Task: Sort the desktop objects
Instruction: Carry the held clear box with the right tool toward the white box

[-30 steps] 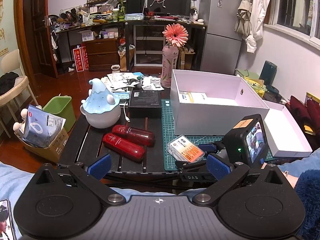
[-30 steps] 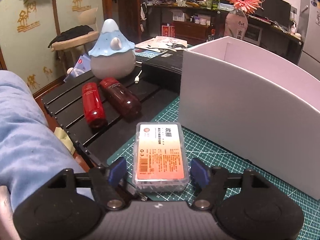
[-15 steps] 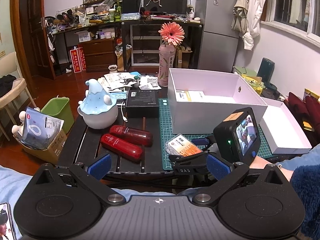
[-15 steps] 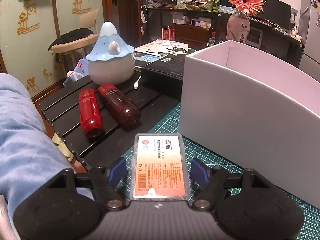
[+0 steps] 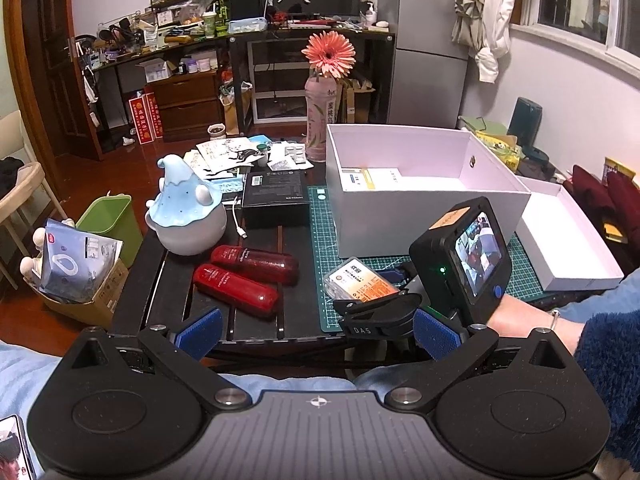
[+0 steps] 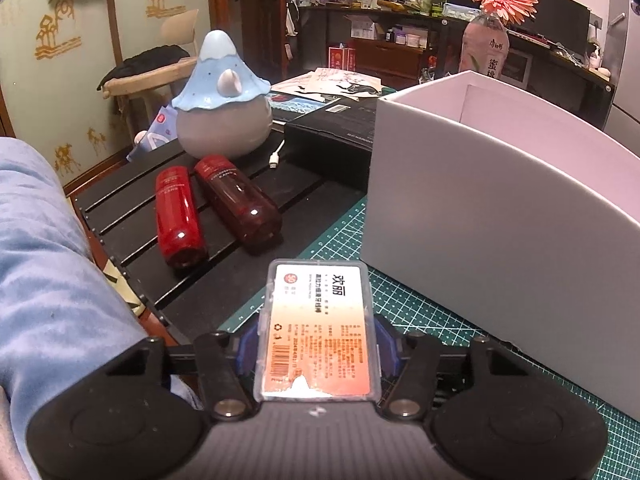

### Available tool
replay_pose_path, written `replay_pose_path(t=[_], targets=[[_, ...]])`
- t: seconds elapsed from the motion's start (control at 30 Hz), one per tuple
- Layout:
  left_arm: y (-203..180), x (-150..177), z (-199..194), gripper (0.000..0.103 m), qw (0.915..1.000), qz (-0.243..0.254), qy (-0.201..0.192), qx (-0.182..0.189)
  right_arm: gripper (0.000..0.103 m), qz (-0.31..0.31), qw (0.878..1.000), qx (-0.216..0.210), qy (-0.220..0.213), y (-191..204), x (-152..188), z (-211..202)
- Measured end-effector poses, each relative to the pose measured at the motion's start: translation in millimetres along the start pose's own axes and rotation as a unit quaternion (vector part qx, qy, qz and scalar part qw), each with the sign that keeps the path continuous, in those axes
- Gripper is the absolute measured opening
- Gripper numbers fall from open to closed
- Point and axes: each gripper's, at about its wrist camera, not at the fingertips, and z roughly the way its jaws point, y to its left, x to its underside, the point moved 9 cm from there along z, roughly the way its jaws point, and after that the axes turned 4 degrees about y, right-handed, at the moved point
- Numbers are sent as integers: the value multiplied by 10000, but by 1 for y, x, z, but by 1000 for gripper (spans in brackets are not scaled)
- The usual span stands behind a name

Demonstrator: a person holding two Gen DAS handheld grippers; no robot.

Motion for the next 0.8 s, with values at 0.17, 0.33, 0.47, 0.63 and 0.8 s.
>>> replay_pose_path(t=[0.17,0.33,0.47,0.63,0.8], targets=[[-1,0,0,103,10000,65,-4,-18,56,13,10000,8,13,0,1,-1],[0,2,2,103,10000,57,4,-21,56,16,10000,42,6,0,1,-3],[0,2,2,103,10000,54,4,-32,56,42,10000,34,-4,-1,1,-6],[0,2,2,103,9999,75,5,-79,56,99,9999,35,-88,-3,-1,-12],[0,2,2,103,9999,96,10,-111,56,122,9997,53,-194,-4,-4,-20]])
